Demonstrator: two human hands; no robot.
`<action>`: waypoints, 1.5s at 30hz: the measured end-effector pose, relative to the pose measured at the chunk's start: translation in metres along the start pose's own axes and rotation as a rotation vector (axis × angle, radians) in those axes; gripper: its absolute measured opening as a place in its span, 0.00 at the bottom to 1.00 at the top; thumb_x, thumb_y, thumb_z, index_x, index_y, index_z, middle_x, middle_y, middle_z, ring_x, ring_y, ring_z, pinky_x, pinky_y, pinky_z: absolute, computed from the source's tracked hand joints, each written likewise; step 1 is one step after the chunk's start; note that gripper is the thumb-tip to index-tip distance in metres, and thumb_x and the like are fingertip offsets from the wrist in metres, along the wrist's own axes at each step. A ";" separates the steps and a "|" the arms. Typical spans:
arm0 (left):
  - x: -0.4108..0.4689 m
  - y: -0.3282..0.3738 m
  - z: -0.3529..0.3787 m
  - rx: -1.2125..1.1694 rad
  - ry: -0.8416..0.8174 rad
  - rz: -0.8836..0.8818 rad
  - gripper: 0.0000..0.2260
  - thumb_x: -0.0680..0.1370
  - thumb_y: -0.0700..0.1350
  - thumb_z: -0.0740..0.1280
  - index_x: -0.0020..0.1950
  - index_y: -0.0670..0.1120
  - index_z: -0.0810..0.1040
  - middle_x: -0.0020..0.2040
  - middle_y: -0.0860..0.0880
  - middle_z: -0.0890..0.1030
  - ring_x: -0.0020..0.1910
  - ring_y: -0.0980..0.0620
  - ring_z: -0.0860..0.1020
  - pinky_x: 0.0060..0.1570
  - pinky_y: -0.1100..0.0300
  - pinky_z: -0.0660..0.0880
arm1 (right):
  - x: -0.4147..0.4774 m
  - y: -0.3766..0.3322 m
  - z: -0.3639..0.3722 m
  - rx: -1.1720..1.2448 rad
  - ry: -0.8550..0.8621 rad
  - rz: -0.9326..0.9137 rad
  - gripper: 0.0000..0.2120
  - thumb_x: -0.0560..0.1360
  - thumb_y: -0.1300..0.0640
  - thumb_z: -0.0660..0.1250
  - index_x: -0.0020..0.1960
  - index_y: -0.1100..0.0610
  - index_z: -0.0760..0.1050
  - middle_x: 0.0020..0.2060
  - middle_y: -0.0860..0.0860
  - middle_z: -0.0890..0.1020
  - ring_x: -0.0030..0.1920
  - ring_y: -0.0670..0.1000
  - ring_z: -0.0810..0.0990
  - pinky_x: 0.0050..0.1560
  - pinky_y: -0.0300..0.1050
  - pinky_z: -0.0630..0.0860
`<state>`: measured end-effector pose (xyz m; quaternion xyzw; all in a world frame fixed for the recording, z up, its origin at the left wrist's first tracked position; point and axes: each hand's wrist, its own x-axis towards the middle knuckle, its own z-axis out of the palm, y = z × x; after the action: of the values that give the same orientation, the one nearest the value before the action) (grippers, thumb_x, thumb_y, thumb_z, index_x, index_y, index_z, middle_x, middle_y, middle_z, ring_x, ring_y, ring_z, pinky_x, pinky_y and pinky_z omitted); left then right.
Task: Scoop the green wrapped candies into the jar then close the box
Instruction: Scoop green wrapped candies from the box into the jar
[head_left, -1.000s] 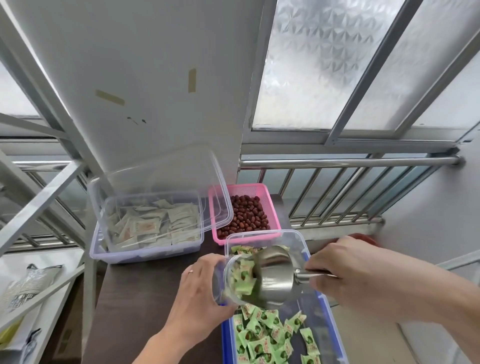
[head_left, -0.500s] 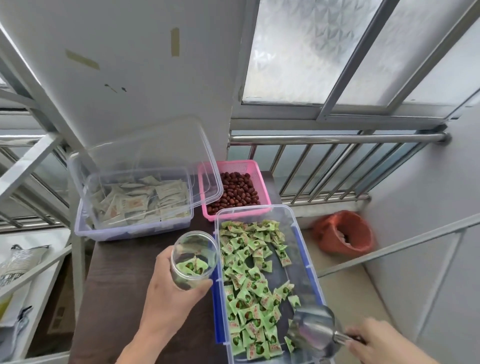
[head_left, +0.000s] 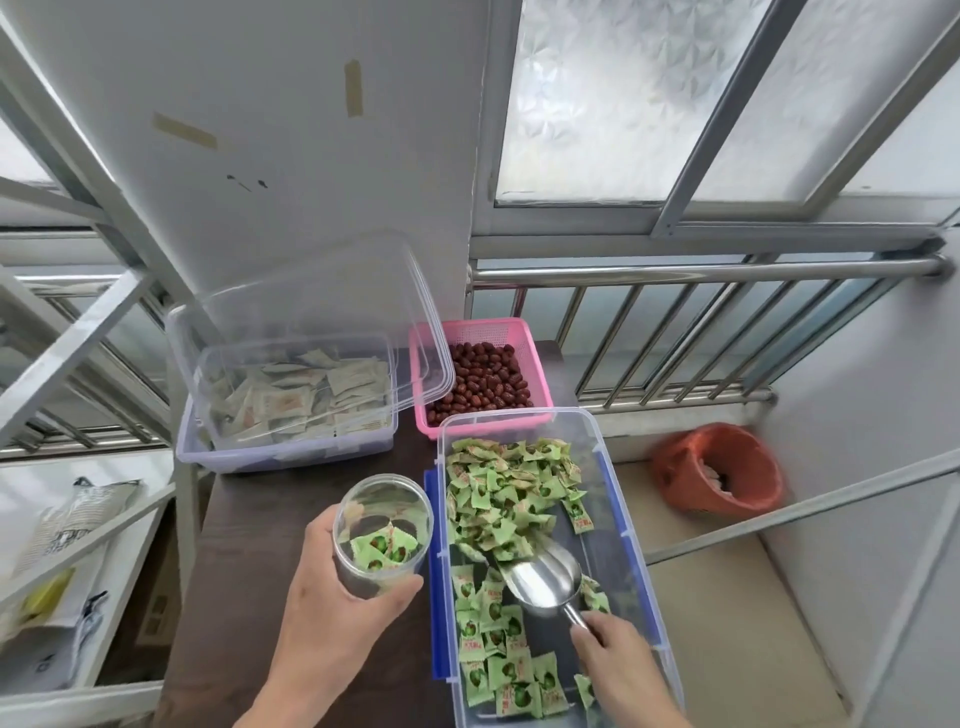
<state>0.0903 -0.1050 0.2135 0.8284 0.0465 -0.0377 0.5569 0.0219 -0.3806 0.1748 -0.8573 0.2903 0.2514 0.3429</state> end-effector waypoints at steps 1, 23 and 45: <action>-0.002 0.001 -0.001 -0.001 0.006 -0.007 0.39 0.60 0.44 0.84 0.65 0.59 0.68 0.56 0.74 0.72 0.56 0.73 0.72 0.48 0.69 0.71 | 0.009 -0.005 0.009 0.044 0.014 -0.021 0.19 0.78 0.58 0.63 0.29 0.51 0.68 0.26 0.50 0.74 0.30 0.49 0.73 0.35 0.45 0.67; -0.031 0.010 -0.009 0.108 0.056 -0.060 0.41 0.57 0.48 0.85 0.61 0.66 0.66 0.59 0.75 0.71 0.55 0.77 0.71 0.49 0.66 0.69 | 0.083 -0.014 0.043 0.465 -0.180 -0.077 0.15 0.83 0.53 0.57 0.48 0.62 0.75 0.34 0.52 0.75 0.30 0.49 0.68 0.32 0.44 0.62; 0.009 0.018 0.011 0.278 -0.110 0.217 0.37 0.59 0.60 0.77 0.63 0.66 0.63 0.59 0.67 0.70 0.60 0.65 0.69 0.63 0.52 0.71 | -0.072 -0.040 -0.167 0.223 -0.257 -0.532 0.12 0.78 0.54 0.65 0.59 0.51 0.82 0.28 0.49 0.70 0.27 0.47 0.66 0.25 0.32 0.65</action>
<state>0.1007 -0.1218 0.2245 0.8942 -0.0793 -0.0286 0.4396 0.0369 -0.4563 0.3444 -0.8213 0.0361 0.2260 0.5225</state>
